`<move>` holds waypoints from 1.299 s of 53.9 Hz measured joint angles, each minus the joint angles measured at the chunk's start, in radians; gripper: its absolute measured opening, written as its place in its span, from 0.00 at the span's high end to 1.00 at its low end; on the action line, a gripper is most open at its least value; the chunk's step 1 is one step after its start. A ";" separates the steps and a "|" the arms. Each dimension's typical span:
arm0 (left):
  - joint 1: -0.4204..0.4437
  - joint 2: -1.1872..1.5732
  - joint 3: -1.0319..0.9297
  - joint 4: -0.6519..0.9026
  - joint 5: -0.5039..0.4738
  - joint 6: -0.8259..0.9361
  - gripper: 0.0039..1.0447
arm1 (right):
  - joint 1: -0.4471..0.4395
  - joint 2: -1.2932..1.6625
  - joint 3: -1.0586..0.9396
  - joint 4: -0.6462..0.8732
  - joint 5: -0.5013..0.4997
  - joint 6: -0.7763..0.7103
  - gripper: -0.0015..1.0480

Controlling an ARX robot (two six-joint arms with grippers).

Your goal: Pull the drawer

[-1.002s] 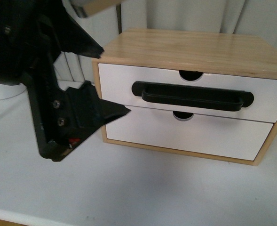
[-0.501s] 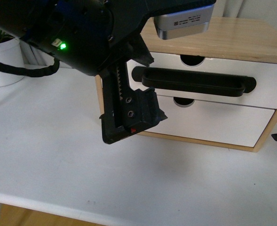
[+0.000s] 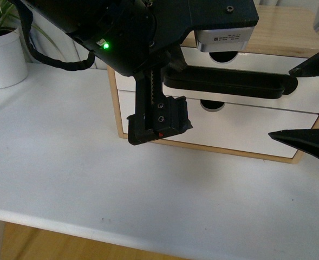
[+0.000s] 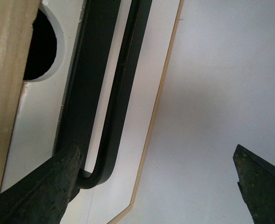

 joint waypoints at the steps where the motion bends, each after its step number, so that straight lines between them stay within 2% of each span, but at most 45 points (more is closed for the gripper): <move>1: 0.000 0.004 0.002 -0.002 0.000 0.002 0.05 | 0.002 0.001 0.001 0.003 0.001 0.000 0.09; 23: 0.013 0.053 0.039 -0.040 -0.003 0.041 0.05 | 0.056 0.085 0.042 0.100 0.031 0.047 0.09; 51: 0.050 0.056 0.041 -0.025 0.054 0.006 0.05 | 0.053 0.212 0.077 0.153 0.004 0.066 0.09; 70: 0.050 0.062 0.048 -0.046 0.052 0.020 0.05 | 0.042 0.233 0.106 0.075 -0.015 0.023 0.09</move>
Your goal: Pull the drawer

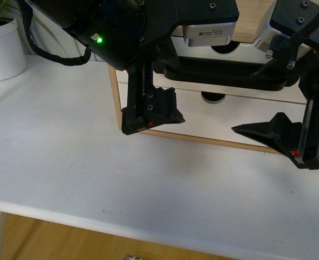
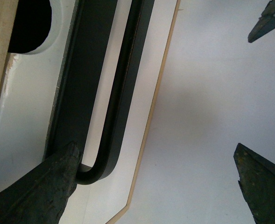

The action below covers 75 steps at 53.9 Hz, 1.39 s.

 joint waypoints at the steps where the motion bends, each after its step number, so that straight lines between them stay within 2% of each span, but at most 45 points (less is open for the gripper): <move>1: 0.000 0.001 0.000 0.000 -0.002 0.002 0.05 | -0.002 0.000 0.000 -0.005 -0.001 -0.008 0.09; 41: -0.033 -0.057 -0.034 -0.132 -0.036 0.081 0.05 | -0.011 -0.100 -0.032 -0.219 -0.019 -0.187 0.09; 63: -0.076 -0.179 -0.158 -0.164 -0.078 0.081 0.05 | 0.018 -0.227 -0.149 -0.239 -0.008 -0.204 0.09; 75: -0.093 -0.250 -0.234 -0.159 -0.097 0.074 0.05 | 0.055 -0.301 -0.196 -0.262 0.011 -0.161 0.09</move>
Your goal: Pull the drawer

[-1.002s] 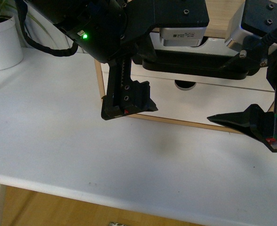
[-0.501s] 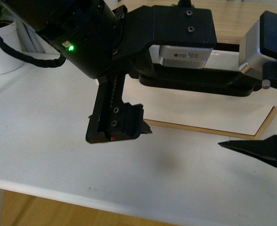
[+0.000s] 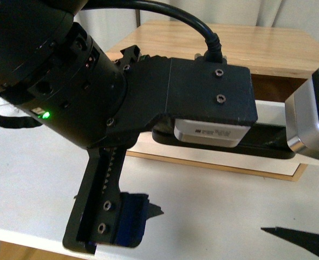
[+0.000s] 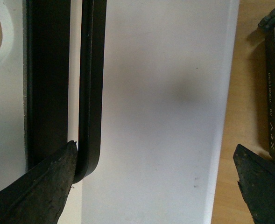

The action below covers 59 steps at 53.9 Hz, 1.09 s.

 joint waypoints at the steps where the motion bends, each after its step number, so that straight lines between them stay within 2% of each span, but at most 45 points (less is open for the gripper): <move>1: -0.002 -0.007 -0.008 0.006 -0.001 -0.002 0.05 | 0.001 -0.003 -0.002 0.002 0.000 0.003 0.09; 12: -0.005 -0.082 -0.063 0.151 -0.013 -0.063 0.05 | 0.002 -0.095 -0.021 0.018 -0.008 0.093 0.09; 20: -0.024 -0.172 -0.063 0.185 -0.037 -0.085 0.05 | -0.019 -0.203 -0.021 -0.010 -0.026 0.127 0.09; 24: -0.038 -0.214 -0.068 0.215 -0.048 -0.093 0.05 | -0.039 -0.261 -0.021 0.030 -0.015 0.156 0.09; 26: -0.051 -0.256 -0.086 0.285 -0.089 -0.105 0.05 | -0.052 -0.293 -0.021 0.068 -0.012 0.180 0.09; 32: -0.066 -0.345 -0.148 0.447 -0.180 -0.146 0.05 | -0.117 -0.417 -0.023 0.164 -0.001 0.275 0.09; 43: -0.024 -0.546 -0.340 0.656 -0.325 -0.253 0.05 | -0.241 -0.639 -0.099 0.180 -0.047 0.412 0.09; 54: 0.066 -0.829 -0.558 0.672 -0.406 -0.379 0.05 | -0.431 -0.936 -0.222 0.072 -0.171 0.523 0.09; 59: 0.100 -0.973 -0.643 0.673 -0.495 -0.430 0.05 | -0.510 -1.048 -0.275 0.043 -0.204 0.568 0.09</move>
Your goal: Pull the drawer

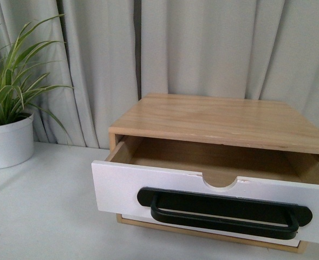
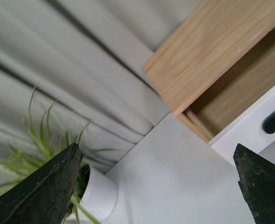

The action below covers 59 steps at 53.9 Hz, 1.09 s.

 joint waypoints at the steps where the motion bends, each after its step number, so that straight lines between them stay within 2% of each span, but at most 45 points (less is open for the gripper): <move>1: 0.005 -0.026 -0.016 0.000 -0.021 -0.018 0.05 | -0.011 -0.017 -0.010 0.004 0.000 0.008 0.09; 10: 0.001 -0.199 -0.154 0.026 -0.204 -0.211 0.05 | -0.064 -0.084 -0.111 0.099 0.055 0.128 0.09; 22: -0.008 -0.216 -0.177 0.029 -0.208 -0.285 0.05 | -0.061 -0.090 -0.120 0.101 0.073 0.169 0.09; 28: 0.043 -0.257 -0.188 -0.071 -0.111 -0.513 0.23 | 0.072 -0.144 -0.148 0.071 0.457 0.368 0.28; 32: 0.101 -0.295 -0.219 -0.082 -0.062 -0.645 0.37 | 0.115 -0.167 -0.173 0.072 0.572 0.439 0.40; 36: 0.141 -0.324 -0.240 -0.083 -0.023 -0.701 0.49 | 0.216 -0.187 -0.200 0.072 0.719 0.478 0.53; 41: 0.185 -0.355 -0.267 -0.090 0.021 -0.734 0.64 | 0.276 -0.204 -0.224 0.077 0.734 0.498 0.68; 50: 0.262 -0.413 -0.312 -0.102 0.094 -0.754 0.97 | 0.282 -0.233 -0.262 0.089 0.743 0.509 0.99; 52: 0.282 -0.429 -0.323 -0.107 0.114 -0.760 0.96 | 0.283 -0.241 -0.273 0.092 0.743 0.510 0.99; 56: 0.369 -0.455 -0.336 -0.121 0.229 -0.762 0.96 | 0.283 -0.251 -0.287 0.095 0.743 0.512 0.99; 59: 0.410 -0.520 -0.339 -0.202 0.234 -0.764 0.96 | 0.283 -0.257 -0.293 0.096 0.743 0.512 0.99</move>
